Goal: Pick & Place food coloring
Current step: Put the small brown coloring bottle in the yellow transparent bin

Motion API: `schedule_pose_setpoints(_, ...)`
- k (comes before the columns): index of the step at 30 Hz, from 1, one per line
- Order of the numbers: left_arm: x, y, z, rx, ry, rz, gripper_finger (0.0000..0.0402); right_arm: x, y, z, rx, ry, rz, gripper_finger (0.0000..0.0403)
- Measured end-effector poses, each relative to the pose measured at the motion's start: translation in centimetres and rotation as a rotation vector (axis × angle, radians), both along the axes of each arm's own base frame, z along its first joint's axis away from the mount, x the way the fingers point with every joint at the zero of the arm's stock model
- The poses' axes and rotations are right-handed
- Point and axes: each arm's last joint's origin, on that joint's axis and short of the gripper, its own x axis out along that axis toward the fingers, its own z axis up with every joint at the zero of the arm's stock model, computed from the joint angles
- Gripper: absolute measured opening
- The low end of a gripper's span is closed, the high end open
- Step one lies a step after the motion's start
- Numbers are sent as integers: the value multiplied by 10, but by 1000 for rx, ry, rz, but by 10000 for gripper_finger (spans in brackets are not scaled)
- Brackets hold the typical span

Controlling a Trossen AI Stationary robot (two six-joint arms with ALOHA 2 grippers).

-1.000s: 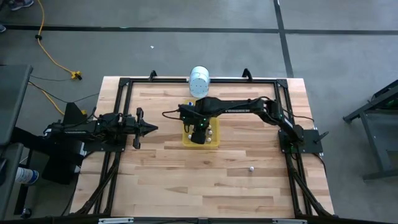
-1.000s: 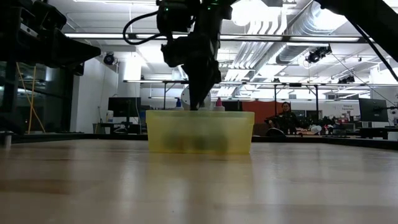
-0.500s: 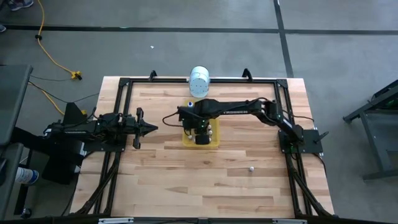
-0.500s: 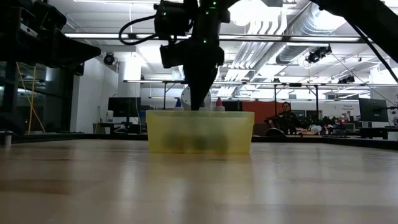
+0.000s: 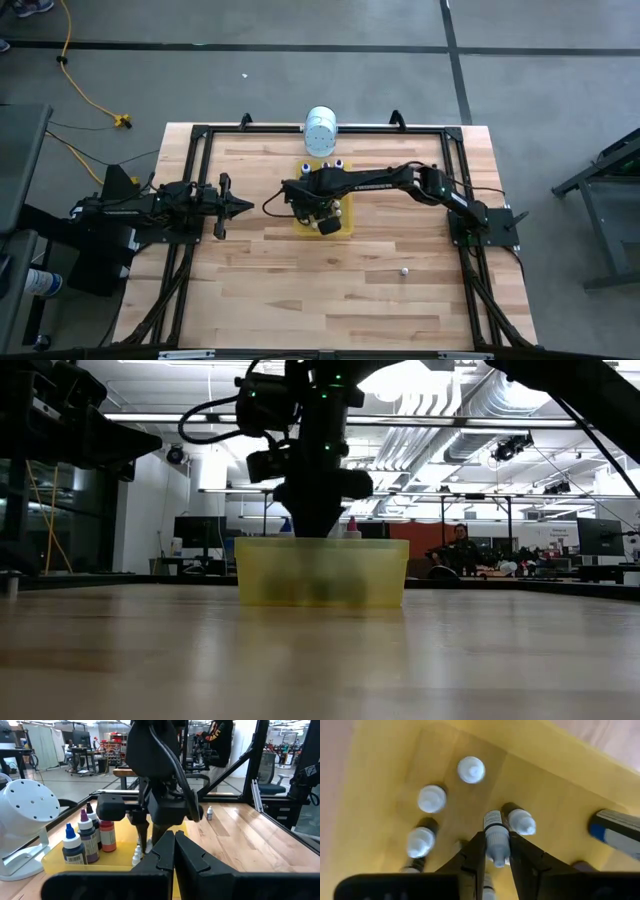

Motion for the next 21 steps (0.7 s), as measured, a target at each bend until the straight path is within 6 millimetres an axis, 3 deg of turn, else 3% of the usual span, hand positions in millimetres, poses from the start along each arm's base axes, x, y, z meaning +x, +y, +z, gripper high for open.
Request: schedule_pose_setpoints(21, 0, 0, 0, 0, 0, 0, 0, 3, 12, -12, -18, 39, 135, 71)
